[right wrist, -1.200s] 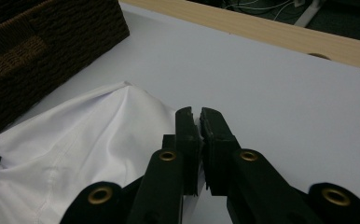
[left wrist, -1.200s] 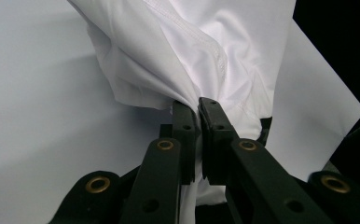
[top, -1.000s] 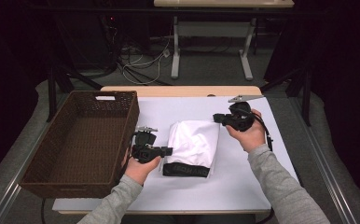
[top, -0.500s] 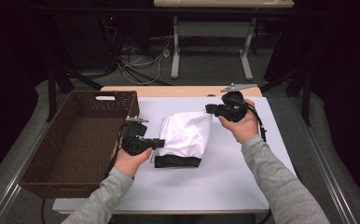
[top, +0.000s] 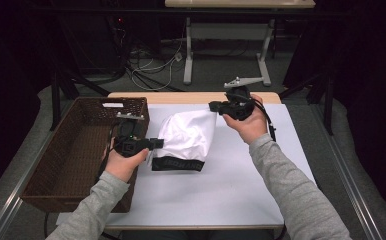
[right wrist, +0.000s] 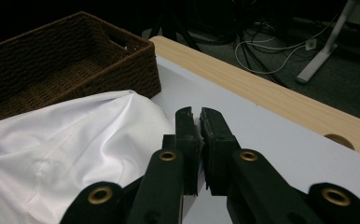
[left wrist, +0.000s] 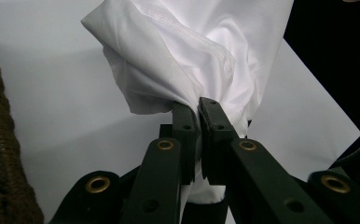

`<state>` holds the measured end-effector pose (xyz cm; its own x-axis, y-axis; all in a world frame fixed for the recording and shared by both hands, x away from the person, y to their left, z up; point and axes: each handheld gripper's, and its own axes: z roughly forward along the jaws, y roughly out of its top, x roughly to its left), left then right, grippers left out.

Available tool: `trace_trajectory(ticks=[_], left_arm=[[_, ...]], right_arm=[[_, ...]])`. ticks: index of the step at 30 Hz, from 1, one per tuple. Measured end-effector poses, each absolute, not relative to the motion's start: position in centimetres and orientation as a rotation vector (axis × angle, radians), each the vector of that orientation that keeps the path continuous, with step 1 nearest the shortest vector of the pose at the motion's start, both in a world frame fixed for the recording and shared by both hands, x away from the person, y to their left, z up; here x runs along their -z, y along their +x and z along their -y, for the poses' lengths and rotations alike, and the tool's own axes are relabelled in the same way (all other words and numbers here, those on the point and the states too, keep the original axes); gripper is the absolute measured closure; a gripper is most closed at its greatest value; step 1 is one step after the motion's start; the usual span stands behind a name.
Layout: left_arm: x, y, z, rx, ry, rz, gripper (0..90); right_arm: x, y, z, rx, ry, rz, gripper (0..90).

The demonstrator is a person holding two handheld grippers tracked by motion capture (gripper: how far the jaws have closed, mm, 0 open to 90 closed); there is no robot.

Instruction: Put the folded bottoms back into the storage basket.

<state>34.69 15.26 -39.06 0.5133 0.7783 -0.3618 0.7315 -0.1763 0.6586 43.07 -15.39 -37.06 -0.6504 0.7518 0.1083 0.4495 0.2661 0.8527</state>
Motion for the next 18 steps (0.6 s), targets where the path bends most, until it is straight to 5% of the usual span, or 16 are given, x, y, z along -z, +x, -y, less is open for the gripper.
trace_trajectory(ticks=[18], left_arm=[[36.1,34.8,-19.6,-0.127,1.909,-1.264,85.7]], right_arm=[[34.2,44.3,10.9,-1.327,1.021,-2.244,86.0]])
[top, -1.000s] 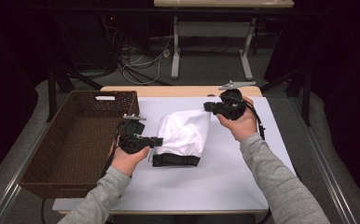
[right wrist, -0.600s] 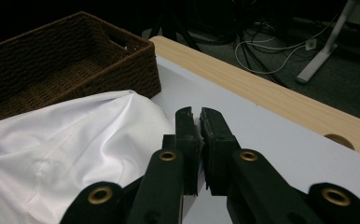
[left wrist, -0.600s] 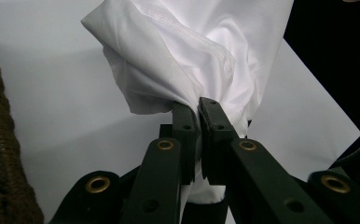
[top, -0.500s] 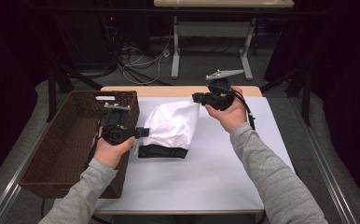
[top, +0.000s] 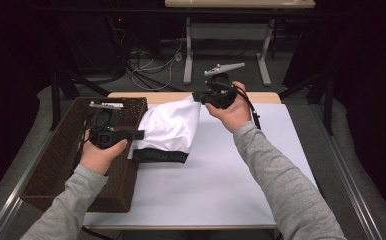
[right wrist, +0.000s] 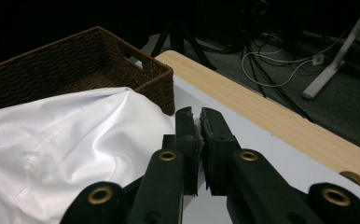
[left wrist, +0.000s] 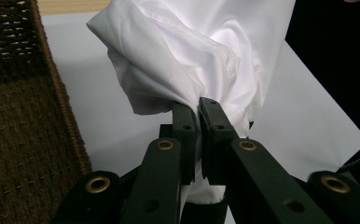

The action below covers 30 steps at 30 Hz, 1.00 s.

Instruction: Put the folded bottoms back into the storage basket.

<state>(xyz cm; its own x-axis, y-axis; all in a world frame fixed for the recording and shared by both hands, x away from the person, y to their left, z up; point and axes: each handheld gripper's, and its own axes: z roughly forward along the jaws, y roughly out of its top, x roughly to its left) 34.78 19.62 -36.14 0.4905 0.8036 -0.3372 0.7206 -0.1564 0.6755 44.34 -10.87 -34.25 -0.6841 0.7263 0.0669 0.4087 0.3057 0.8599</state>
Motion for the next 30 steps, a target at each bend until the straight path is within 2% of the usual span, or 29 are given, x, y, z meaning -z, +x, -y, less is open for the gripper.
trace_trajectory(ticks=[15,30], left_arm=[[34.5,34.8,-23.3,-0.136,1.881,-1.299,85.7],[32.5,33.6,-28.1,-0.203,1.854,-1.352,85.7]], right_arm=[[31.8,45.2,6.1,-1.317,0.937,-2.263,85.9],[29.7,45.2,0.8,-1.362,0.833,-2.278,85.9]])
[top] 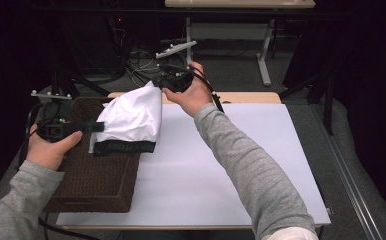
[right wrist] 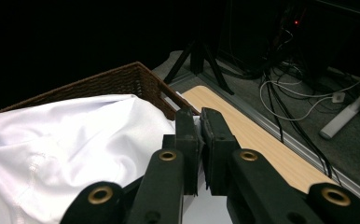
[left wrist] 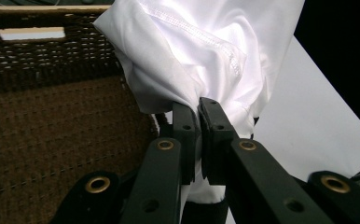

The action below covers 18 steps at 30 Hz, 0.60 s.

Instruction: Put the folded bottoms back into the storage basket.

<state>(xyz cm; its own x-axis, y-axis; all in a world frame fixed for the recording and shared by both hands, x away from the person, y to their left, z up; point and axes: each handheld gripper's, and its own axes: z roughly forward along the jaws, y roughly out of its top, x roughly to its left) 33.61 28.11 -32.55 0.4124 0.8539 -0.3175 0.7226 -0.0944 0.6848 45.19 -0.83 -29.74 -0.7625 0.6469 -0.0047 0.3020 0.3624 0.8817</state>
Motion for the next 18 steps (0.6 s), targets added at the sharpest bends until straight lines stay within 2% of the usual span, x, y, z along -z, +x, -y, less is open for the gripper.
trace_trajectory(ticks=[18], left_arm=[[32.6,32.1,-33.5,-0.247,1.811,-1.434,85.7]], right_arm=[[29.5,44.6,-5.1,-1.391,0.75,-2.324,86.0]])
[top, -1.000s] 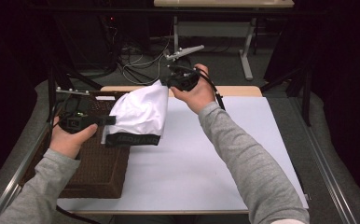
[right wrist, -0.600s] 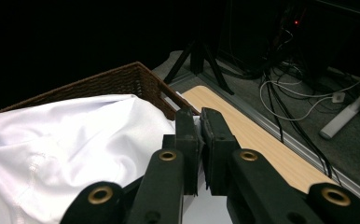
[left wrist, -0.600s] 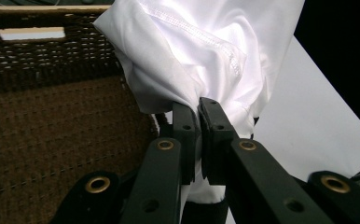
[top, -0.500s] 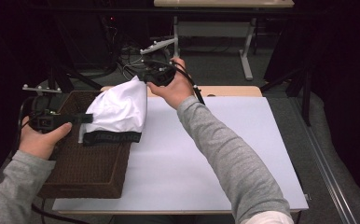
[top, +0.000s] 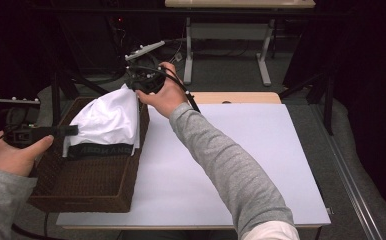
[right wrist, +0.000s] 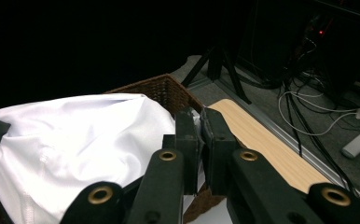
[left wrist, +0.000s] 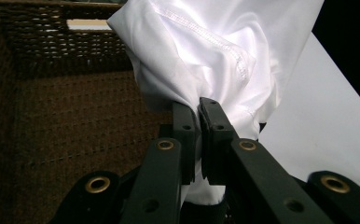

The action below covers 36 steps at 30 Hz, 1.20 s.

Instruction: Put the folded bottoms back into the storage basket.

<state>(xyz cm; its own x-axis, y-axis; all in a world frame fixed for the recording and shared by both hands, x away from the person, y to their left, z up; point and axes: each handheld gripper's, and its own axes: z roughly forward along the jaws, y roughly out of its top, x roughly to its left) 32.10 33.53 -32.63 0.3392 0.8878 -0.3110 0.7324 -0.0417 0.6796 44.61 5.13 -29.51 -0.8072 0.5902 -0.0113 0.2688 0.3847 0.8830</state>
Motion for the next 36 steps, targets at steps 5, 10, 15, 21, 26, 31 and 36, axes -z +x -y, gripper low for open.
trace_trajectory(ticks=[5,10,15,21,26,31,36], left_arm=[[32.9,31.6,-34.8,-0.253,1.805,-1.454,85.7],[33.3,31.4,-35.5,-0.253,1.8,-1.468,85.7],[33.9,31.5,-36.1,-0.252,1.809,-1.489,85.7],[35.2,31.9,-36.9,-0.23,1.804,-1.516,85.7],[36.4,31.9,-37.1,-0.217,1.817,-1.529,85.7],[37.4,31.8,-37.3,-0.211,1.832,-1.539,85.7],[38.5,31.6,-37.7,-0.19,1.832,-1.559,85.7]], right_arm=[[29.8,44.5,-6.4,-1.399,0.735,-2.339,85.9],[30.3,44.6,-7.7,-1.395,0.728,-2.353,86.0],[31.3,44.8,-8.8,-1.382,0.723,-2.367,86.0],[32.7,45.0,-10.0,-1.363,0.731,-2.388,86.0],[33.8,45.0,-10.6,-1.348,0.725,-2.407,86.0],[35.0,44.8,-10.9,-1.345,0.727,-2.422,86.0],[36.4,44.7,-11.2,-1.33,0.741,-2.446,85.9]])
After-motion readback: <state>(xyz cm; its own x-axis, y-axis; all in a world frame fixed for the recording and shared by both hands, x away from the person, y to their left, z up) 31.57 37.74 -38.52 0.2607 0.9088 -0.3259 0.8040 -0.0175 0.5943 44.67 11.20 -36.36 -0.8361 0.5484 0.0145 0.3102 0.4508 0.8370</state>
